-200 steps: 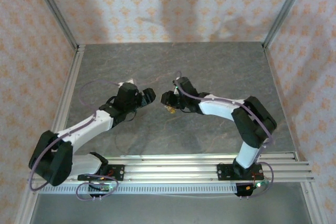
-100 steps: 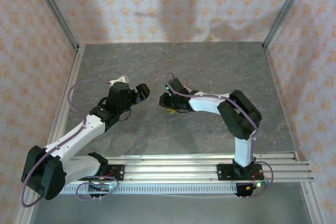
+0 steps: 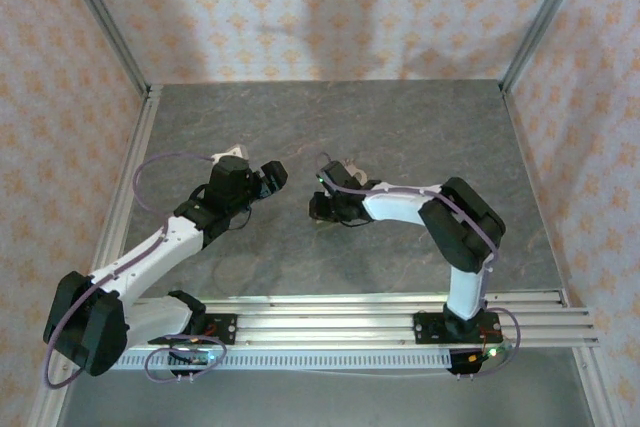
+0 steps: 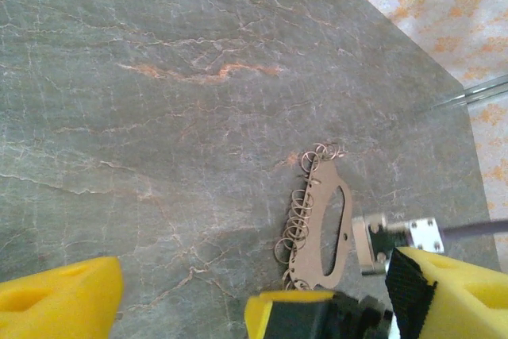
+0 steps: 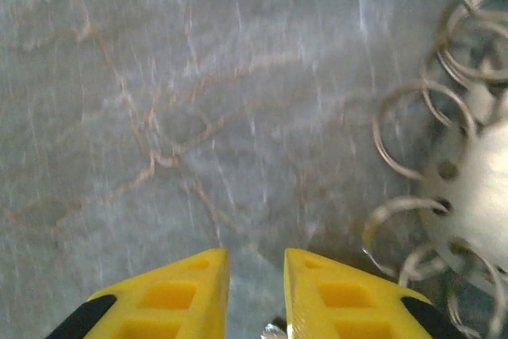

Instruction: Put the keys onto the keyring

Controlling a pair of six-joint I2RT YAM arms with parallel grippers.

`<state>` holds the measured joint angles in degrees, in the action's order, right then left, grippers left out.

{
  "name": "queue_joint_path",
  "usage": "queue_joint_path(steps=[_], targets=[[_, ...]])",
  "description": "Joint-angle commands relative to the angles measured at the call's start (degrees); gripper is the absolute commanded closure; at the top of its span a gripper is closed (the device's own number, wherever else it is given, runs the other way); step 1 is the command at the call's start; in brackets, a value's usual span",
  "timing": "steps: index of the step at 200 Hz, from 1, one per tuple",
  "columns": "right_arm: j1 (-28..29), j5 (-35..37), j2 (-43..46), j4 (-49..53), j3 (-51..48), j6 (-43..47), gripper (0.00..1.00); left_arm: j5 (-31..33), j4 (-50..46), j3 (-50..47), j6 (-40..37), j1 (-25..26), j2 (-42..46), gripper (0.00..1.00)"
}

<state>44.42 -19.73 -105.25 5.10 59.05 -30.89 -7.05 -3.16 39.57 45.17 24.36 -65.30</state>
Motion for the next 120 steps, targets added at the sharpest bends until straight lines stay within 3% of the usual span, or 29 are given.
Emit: queue_joint_path(steps=[1,71,120], targets=[[0.49,-0.99,4.52,4.32,-4.20,1.62,0.76,-0.27,1.49,1.47,0.49,-0.21,0.08,0.12],[0.00,4.54,23.12,12.33,-13.54,3.26,0.75,-1.98,3.66,1.08,1.48,-0.13,-0.68,0.12],[-2.06,18.33,39.19,15.54,-18.44,-0.81,0.64,-3.34,6.00,0.86,1.90,-0.10,-2.77,0.12]])
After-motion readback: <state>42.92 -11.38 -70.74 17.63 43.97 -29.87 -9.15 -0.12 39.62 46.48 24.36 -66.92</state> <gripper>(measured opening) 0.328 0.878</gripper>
